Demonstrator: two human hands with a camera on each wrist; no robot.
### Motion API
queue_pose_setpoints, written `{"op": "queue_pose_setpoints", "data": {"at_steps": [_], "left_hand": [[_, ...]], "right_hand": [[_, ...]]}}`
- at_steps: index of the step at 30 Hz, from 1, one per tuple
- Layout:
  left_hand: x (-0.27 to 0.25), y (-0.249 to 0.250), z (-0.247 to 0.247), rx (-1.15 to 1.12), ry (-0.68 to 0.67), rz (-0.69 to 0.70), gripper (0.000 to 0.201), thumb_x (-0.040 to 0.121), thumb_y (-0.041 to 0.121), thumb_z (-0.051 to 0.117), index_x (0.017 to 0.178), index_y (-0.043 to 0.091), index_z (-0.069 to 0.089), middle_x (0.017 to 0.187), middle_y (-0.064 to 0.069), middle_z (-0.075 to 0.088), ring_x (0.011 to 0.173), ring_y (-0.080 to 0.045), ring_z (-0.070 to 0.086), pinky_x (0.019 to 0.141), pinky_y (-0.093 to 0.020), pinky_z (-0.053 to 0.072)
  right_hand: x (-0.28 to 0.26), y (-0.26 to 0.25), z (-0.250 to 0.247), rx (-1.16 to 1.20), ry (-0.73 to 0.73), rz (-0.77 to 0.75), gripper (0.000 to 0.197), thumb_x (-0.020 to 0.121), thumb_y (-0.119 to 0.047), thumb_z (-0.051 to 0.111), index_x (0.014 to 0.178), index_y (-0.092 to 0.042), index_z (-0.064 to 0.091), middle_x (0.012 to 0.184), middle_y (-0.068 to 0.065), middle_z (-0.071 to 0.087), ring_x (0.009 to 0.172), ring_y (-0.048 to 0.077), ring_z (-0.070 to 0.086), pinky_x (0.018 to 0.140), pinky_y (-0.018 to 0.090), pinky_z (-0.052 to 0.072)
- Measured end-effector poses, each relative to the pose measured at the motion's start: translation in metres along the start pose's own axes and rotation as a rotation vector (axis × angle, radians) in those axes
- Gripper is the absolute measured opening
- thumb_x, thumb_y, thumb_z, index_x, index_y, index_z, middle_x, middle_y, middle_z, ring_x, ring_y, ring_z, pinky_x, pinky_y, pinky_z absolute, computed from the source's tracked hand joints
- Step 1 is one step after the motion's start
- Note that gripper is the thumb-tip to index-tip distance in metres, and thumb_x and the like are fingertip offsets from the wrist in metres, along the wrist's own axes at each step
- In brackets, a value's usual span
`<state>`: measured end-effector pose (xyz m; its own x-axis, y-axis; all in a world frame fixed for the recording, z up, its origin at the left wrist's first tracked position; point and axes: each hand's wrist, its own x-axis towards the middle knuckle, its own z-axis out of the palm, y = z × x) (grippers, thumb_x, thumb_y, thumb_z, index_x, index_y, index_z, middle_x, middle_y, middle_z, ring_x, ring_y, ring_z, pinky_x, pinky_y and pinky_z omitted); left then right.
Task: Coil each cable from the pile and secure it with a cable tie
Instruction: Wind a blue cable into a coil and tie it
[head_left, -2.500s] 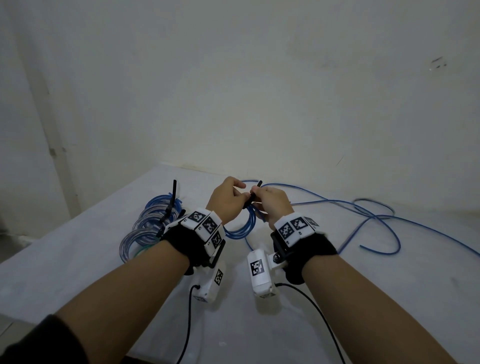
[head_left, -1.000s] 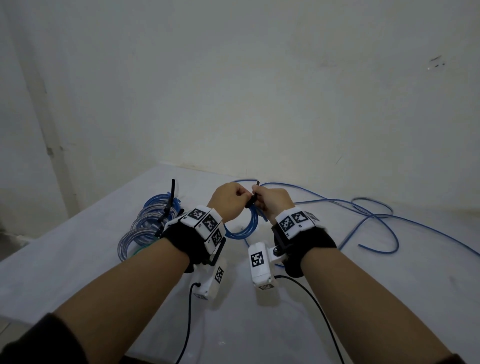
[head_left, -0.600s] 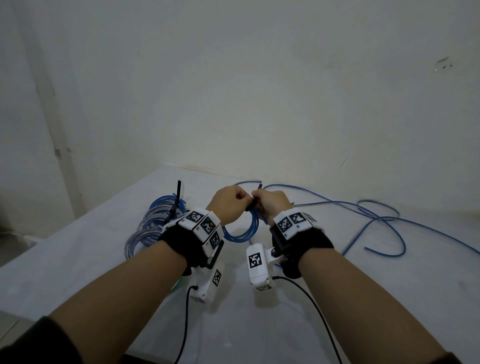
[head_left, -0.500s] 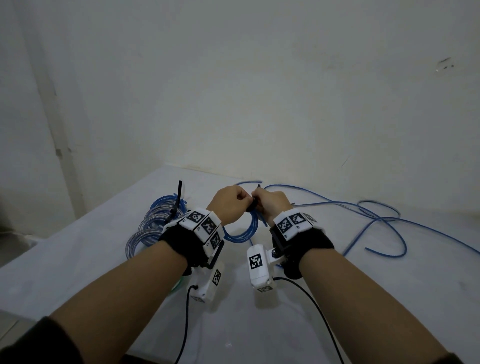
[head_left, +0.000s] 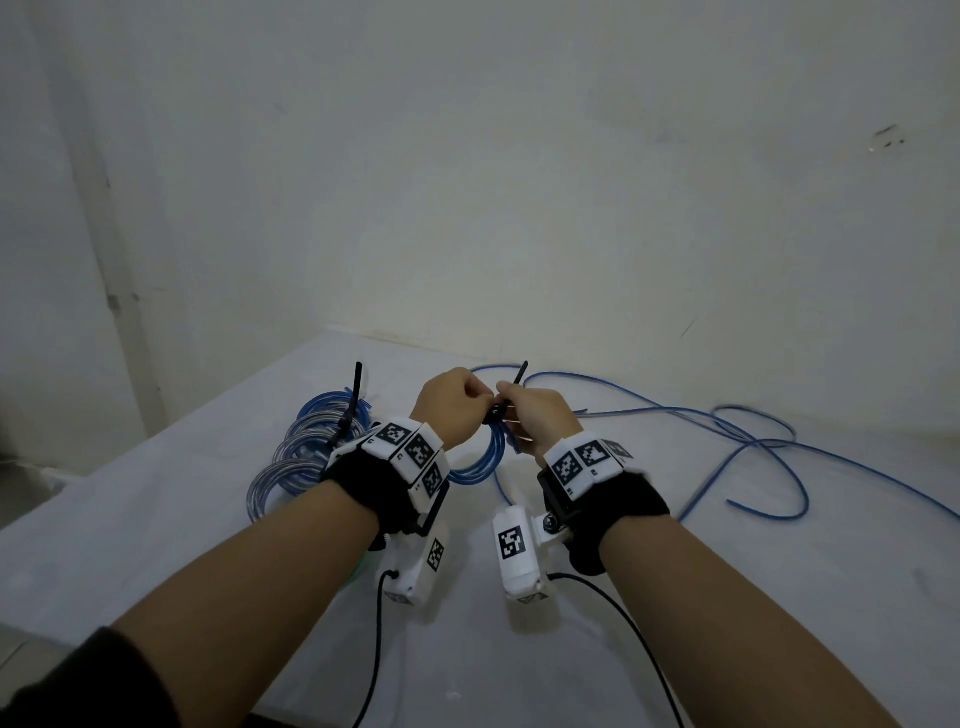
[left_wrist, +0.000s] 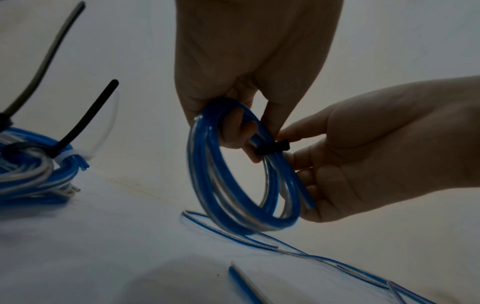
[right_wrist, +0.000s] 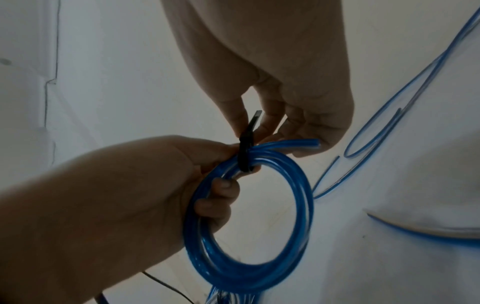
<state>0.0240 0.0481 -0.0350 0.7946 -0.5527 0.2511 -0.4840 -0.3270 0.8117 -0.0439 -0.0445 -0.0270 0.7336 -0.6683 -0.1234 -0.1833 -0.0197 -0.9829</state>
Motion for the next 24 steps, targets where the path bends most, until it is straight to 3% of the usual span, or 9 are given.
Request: {"op": "queue_pose_setpoints", "data": {"at_steps": [3,5,7,10,14,18,21,24], "left_hand": [[0.001,0.001,-0.001,0.005,0.016,0.000,0.011,0.086,0.014,0.056,0.076,0.017,0.055,0.085,0.000,0.060,0.087,-0.017,0.056,0.075,-0.026,0.042],[0.001,0.002,-0.002,-0.009,0.026,-0.010,0.013,0.086,0.012,0.056,0.074,0.018,0.055,0.082,0.001,0.059,0.086,-0.017,0.057,0.077,-0.028,0.045],[0.002,0.002,-0.001,-0.056,0.041,-0.041,0.003,0.086,0.013,0.057,0.088,0.014,0.058,0.081,0.001,0.057,0.086,-0.018,0.056,0.077,-0.027,0.043],[0.004,0.002,0.000,-0.097,0.065,-0.066,0.018,0.087,0.016,0.058,0.104,0.012,0.056,0.086,-0.002,0.058,0.086,-0.018,0.055,0.076,-0.025,0.039],[0.004,0.008,0.001,-0.068,0.045,-0.013,0.004,0.087,0.016,0.057,0.088,0.014,0.061,0.083,0.001,0.059,0.086,-0.016,0.056,0.077,-0.025,0.042],[0.004,0.015,0.005,-0.047,0.001,0.067,0.011,0.088,0.018,0.057,0.080,0.014,0.063,0.080,0.001,0.062,0.079,-0.012,0.055,0.071,-0.021,0.040],[0.003,0.018,0.006,-0.026,-0.052,0.121,0.015,0.090,0.020,0.055,0.081,0.011,0.064,0.079,0.000,0.061,0.073,-0.010,0.053,0.062,-0.018,0.038],[0.001,0.020,0.008,-0.049,-0.106,0.181,0.020,0.093,0.021,0.053,0.090,0.005,0.065,0.080,-0.001,0.062,0.075,-0.012,0.053,0.068,-0.021,0.039]], "right_hand": [[-0.003,0.003,0.002,-0.052,-0.022,-0.043,0.018,0.087,-0.019,0.055,0.074,-0.006,0.055,0.080,0.017,0.058,0.070,0.026,0.048,0.057,0.030,0.033],[-0.004,0.005,0.003,-0.068,-0.028,-0.067,0.016,0.087,-0.018,0.054,0.076,-0.006,0.053,0.081,0.017,0.057,0.073,0.026,0.047,0.056,0.029,0.033],[-0.005,0.006,0.002,-0.059,-0.020,-0.083,0.016,0.089,-0.020,0.054,0.080,-0.006,0.052,0.081,0.016,0.055,0.072,0.025,0.045,0.055,0.029,0.032],[-0.007,0.005,-0.002,-0.016,-0.024,-0.098,0.022,0.091,-0.024,0.053,0.078,-0.006,0.056,0.076,0.011,0.057,0.066,0.023,0.046,0.055,0.027,0.034],[-0.009,0.004,-0.010,0.052,0.018,-0.094,0.023,0.094,-0.021,0.050,0.074,-0.011,0.057,0.070,0.003,0.058,0.057,0.012,0.051,0.056,0.023,0.037],[-0.005,0.004,-0.016,0.090,0.090,-0.118,0.025,0.093,-0.023,0.053,0.071,-0.012,0.059,0.078,0.005,0.064,0.058,0.013,0.052,0.055,0.024,0.037],[-0.001,0.004,-0.021,0.126,0.115,-0.130,0.025,0.091,-0.019,0.056,0.067,-0.010,0.058,0.085,0.014,0.066,0.058,0.018,0.054,0.044,0.020,0.036],[0.001,-0.001,-0.026,0.127,0.125,-0.110,0.023,0.089,-0.012,0.057,0.066,-0.008,0.057,0.080,0.016,0.062,0.055,0.018,0.053,0.033,0.016,0.031]]}}
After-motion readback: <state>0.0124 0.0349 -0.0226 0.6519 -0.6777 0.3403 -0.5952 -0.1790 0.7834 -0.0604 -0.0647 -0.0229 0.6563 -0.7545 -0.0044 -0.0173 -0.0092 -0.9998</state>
